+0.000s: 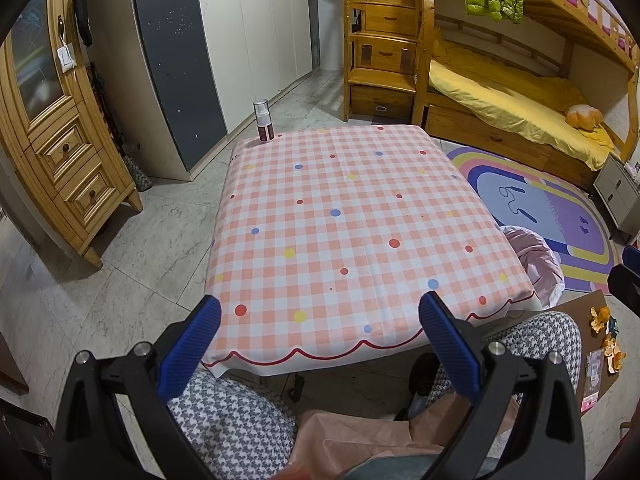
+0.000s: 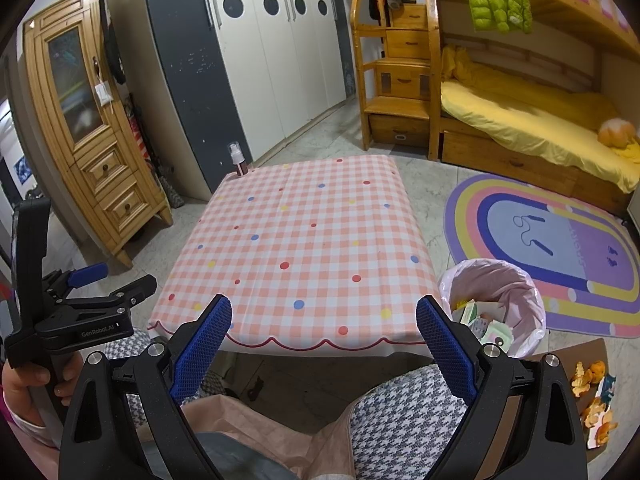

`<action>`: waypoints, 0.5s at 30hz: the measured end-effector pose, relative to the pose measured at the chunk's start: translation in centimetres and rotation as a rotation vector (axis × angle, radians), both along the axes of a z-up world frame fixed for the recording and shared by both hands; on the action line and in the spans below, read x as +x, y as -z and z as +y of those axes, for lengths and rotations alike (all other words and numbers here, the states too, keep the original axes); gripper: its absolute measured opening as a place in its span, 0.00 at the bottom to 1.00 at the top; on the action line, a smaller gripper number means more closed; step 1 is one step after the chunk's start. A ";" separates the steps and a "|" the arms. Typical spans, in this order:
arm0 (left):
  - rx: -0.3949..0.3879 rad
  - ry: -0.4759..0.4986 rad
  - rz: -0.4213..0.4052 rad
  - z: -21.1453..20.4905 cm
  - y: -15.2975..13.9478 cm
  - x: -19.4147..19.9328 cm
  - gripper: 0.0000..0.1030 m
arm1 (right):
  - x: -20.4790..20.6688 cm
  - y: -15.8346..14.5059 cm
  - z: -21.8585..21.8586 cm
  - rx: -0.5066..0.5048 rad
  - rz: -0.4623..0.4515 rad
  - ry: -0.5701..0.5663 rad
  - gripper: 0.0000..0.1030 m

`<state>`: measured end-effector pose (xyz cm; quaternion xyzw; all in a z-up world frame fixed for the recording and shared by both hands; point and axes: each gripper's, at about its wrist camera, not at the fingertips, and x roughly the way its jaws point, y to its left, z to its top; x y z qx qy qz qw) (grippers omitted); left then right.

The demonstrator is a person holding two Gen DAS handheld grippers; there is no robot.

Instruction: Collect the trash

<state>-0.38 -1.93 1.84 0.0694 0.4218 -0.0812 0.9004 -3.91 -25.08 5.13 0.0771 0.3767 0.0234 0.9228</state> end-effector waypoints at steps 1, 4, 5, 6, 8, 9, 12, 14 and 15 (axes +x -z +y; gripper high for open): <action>0.001 0.000 0.000 0.0 0.0 0.0 0.93 | 0.0 0.0 0.0 0.000 0.000 0.000 0.90; 0.002 0.001 0.000 -0.1 0.0 0.0 0.93 | 0.0 0.0 0.0 0.000 0.000 0.000 0.90; 0.002 0.002 -0.001 -0.1 0.1 0.0 0.93 | 0.0 0.0 -0.1 0.000 0.000 -0.001 0.90; 0.003 0.000 0.000 -0.1 0.1 0.0 0.93 | 0.0 0.0 -0.1 0.000 0.000 -0.001 0.90; 0.003 0.000 0.001 -0.1 0.1 0.0 0.93 | 0.0 0.0 0.0 -0.001 0.000 -0.002 0.90; 0.002 0.000 0.001 0.0 0.1 0.0 0.93 | 0.0 0.0 0.0 0.000 0.000 -0.002 0.90; -0.001 -0.002 0.003 0.0 0.1 0.1 0.93 | -0.1 0.2 0.0 -0.003 0.003 -0.007 0.90; -0.002 -0.002 0.004 0.1 0.1 0.1 0.93 | 0.0 0.3 0.0 -0.002 0.003 -0.008 0.90; -0.002 -0.001 0.003 0.1 0.1 0.1 0.93 | 0.0 0.3 0.0 -0.003 0.003 -0.007 0.90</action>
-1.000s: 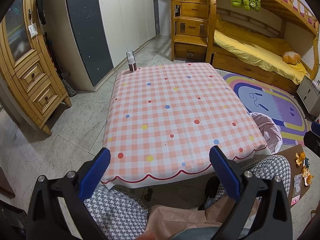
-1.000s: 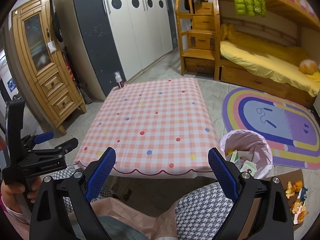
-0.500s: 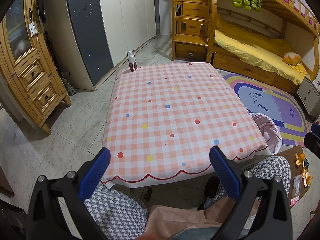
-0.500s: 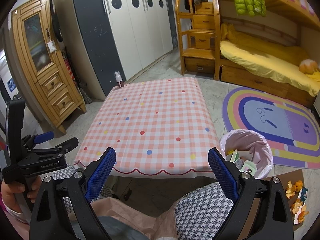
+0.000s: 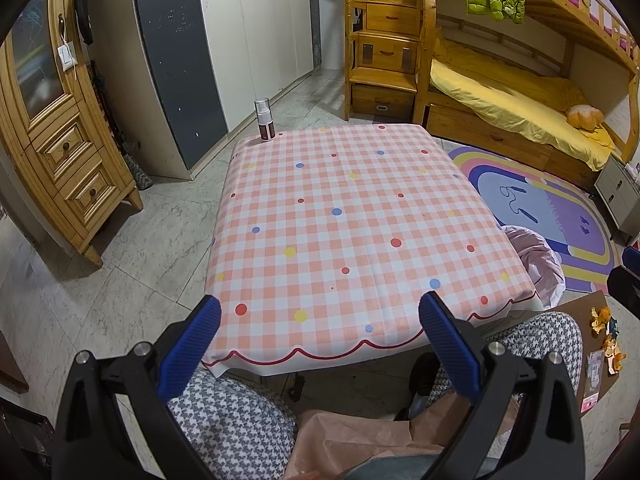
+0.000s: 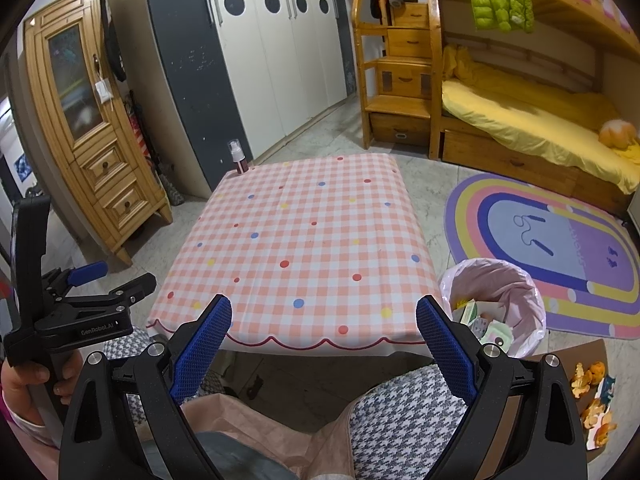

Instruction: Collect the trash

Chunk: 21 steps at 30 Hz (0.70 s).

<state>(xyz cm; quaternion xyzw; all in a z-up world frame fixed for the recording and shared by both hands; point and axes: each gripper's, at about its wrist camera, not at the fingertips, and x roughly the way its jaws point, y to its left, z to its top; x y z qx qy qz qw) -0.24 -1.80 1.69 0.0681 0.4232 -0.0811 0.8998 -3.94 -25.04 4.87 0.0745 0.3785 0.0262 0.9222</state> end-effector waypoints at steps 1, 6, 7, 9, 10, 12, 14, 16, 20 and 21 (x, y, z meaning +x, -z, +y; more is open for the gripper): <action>0.000 0.000 0.000 0.0 0.0 0.0 0.93 | 0.0 0.0 0.0 0.000 0.000 0.001 0.90; 0.000 0.001 0.000 0.0 0.0 -0.1 0.93 | 0.0 0.0 -0.1 0.000 0.000 0.001 0.90; 0.000 0.002 0.000 0.0 0.0 0.0 0.93 | 0.0 0.0 -0.1 0.000 0.000 0.000 0.90; 0.001 0.002 0.000 0.0 0.0 -0.1 0.93 | 0.0 0.0 -0.1 0.000 -0.001 0.000 0.90; 0.001 0.002 0.000 0.0 0.0 -0.1 0.93 | 0.0 0.0 -0.1 0.000 0.000 0.000 0.90; 0.000 0.000 -0.001 -0.1 -0.1 -0.1 0.93 | 0.0 0.0 -0.1 0.000 -0.001 0.000 0.90; 0.000 0.001 -0.002 0.0 -0.1 0.0 0.93 | 0.0 0.0 -0.1 0.000 0.000 -0.001 0.90; -0.003 0.005 -0.005 0.1 -0.2 0.1 0.93 | 0.0 0.0 -0.1 0.001 0.000 -0.001 0.90; -0.015 0.027 -0.041 0.1 -0.5 0.0 0.93 | 0.2 0.2 -0.2 0.000 0.008 0.000 0.90; -0.010 0.029 -0.046 0.1 -0.5 0.1 0.93 | 0.4 0.3 -0.2 0.000 0.009 0.002 0.90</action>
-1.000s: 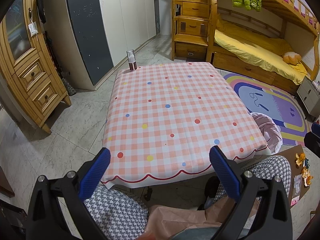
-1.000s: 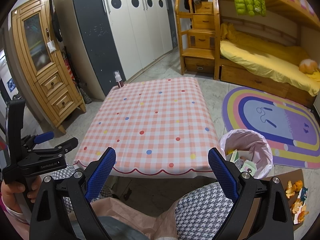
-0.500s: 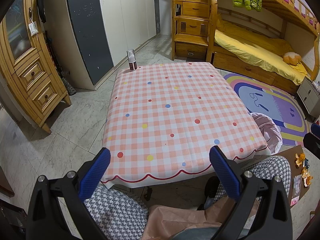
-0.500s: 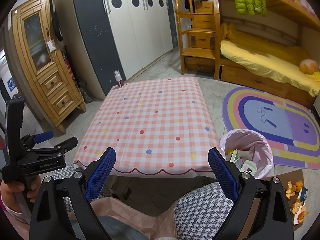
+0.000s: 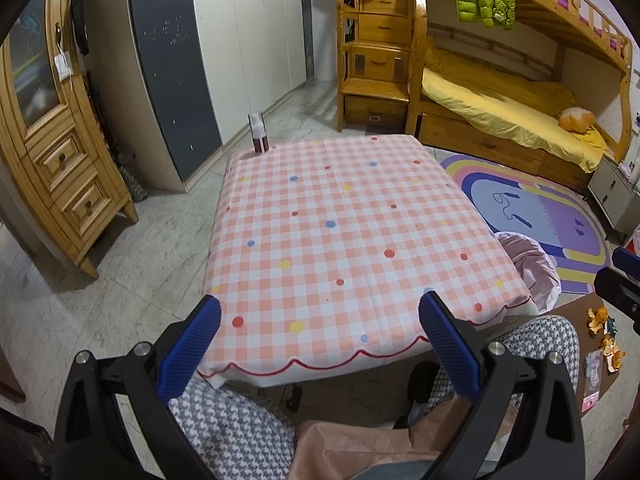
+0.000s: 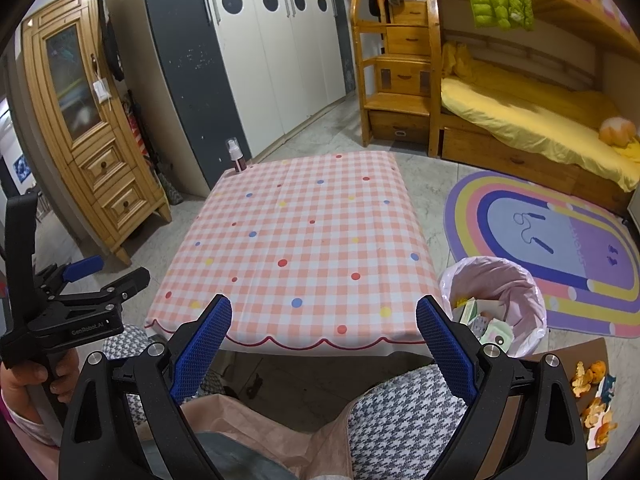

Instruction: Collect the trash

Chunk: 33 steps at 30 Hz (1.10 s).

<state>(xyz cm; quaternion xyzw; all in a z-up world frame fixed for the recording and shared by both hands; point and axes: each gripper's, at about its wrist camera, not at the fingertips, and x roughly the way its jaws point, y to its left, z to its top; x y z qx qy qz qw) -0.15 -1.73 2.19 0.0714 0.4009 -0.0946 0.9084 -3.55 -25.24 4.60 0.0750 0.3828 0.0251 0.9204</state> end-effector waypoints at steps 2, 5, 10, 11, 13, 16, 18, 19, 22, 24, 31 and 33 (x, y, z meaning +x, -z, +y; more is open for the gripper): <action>0.003 -0.002 0.004 0.0 0.2 0.4 0.93 | 0.4 0.1 -0.4 0.003 -0.002 0.014 0.90; -0.012 0.002 0.017 0.0 0.7 1.1 0.93 | 0.5 0.3 -1.7 -0.009 -0.033 0.044 0.90; -0.007 0.002 0.002 -0.4 2.2 2.5 0.93 | 0.4 4.5 -8.4 -0.112 -0.056 0.213 0.91; -0.017 0.006 0.005 -0.4 2.5 2.8 0.93 | 0.1 6.4 -10.6 -0.117 -0.042 0.260 0.91; -0.043 0.010 0.029 -0.4 3.4 3.5 0.93 | -0.6 10.3 -14.4 -0.107 0.007 0.335 0.91; -0.055 0.035 0.054 -0.8 4.1 4.0 0.93 | -2.1 18.0 -19.1 -0.079 0.103 0.381 0.91; -0.045 0.032 0.064 -1.2 4.6 4.4 0.93 | -3.8 22.0 -22.2 0.079 0.096 0.435 0.91; -0.045 0.032 0.070 -1.4 4.9 4.5 0.93 | -4.4 24.1 -23.5 0.106 0.123 0.478 0.91; -0.041 0.030 0.092 -1.8 5.5 5.0 0.93 | -5.3 28.1 -24.5 0.012 0.230 0.465 0.91; -0.035 0.025 0.099 -2.0 6.0 5.5 0.93 | -6.0 29.2 -24.0 -0.043 0.208 0.421 0.91; -0.037 0.014 0.097 -2.4 6.6 7.0 0.93 | -6.7 29.4 -24.2 -0.074 0.181 0.394 0.94; -0.027 0.007 0.075 -2.5 6.8 7.4 0.93 | -6.5 29.5 -24.4 -0.075 0.181 0.394 0.94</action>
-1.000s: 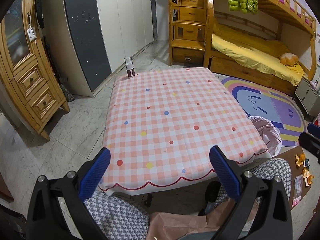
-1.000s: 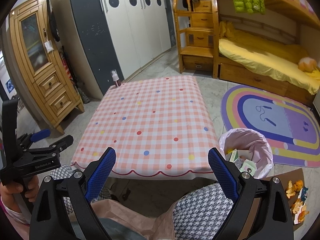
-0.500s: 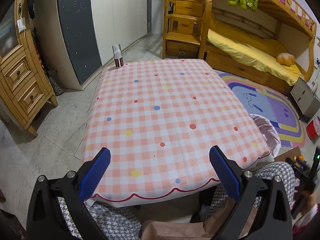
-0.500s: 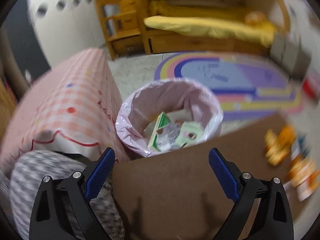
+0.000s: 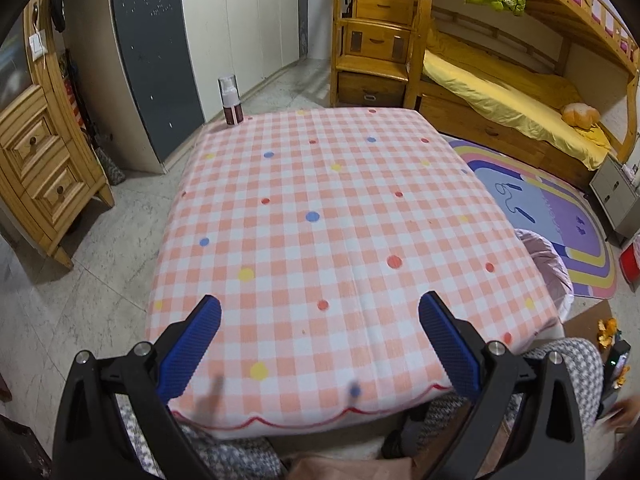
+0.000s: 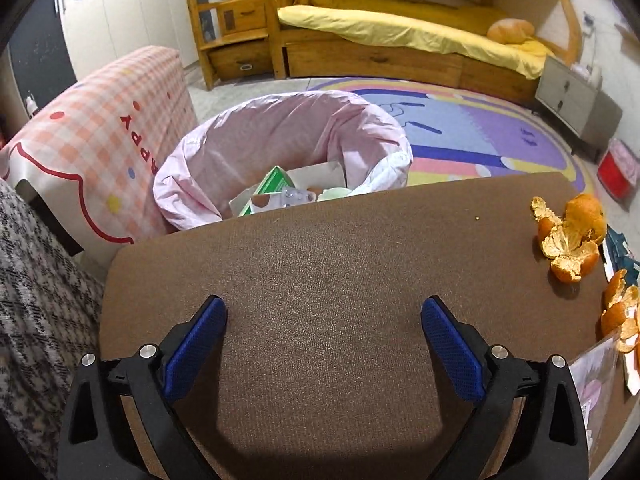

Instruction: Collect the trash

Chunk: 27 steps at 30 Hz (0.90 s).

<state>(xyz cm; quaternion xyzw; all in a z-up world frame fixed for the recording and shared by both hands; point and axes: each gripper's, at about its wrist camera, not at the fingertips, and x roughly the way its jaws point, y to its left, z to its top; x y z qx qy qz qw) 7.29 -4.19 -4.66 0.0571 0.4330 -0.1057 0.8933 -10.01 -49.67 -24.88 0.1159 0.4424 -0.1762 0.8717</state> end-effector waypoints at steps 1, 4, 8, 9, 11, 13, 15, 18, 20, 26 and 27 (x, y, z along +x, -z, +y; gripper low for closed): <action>0.002 -0.007 -0.012 0.0 0.2 0.2 0.93 | 0.4 -0.1 0.0 -0.005 0.004 0.000 0.94; 0.006 -0.017 -0.012 -0.3 0.6 0.9 0.93 | 0.8 0.0 -0.1 0.001 0.001 0.000 0.94; 0.020 -0.013 0.004 -0.4 0.7 1.6 0.93 | 0.8 0.1 -0.1 -0.001 0.002 0.000 0.94; 0.035 -0.024 -0.002 -0.2 0.7 1.8 0.93 | 0.9 0.1 0.0 -0.001 0.002 0.000 0.94; 0.058 -0.050 0.001 0.4 0.8 2.3 0.93 | 0.9 0.1 0.0 -0.003 0.003 0.000 0.94; 0.075 -0.068 0.012 0.9 1.0 2.9 0.93 | 0.9 0.1 0.0 0.000 0.002 0.000 0.94; 0.090 -0.084 0.013 1.4 1.2 3.5 0.93 | 0.9 0.1 0.0 -0.002 0.003 0.000 0.94; 0.102 -0.108 0.019 1.9 1.6 4.4 0.93 | 0.8 0.1 -0.1 -0.001 0.002 0.000 0.94; 0.097 -0.115 0.033 2.1 2.0 4.9 0.93 | 0.7 0.1 0.0 0.001 0.001 0.000 0.94; 0.046 -0.115 0.024 2.8 1.6 4.2 0.93 | 0.6 0.1 0.1 -0.004 0.004 -0.001 0.94; 0.035 -0.118 0.022 3.1 1.5 3.9 0.93 | 0.6 0.1 0.1 -0.004 0.003 -0.001 0.94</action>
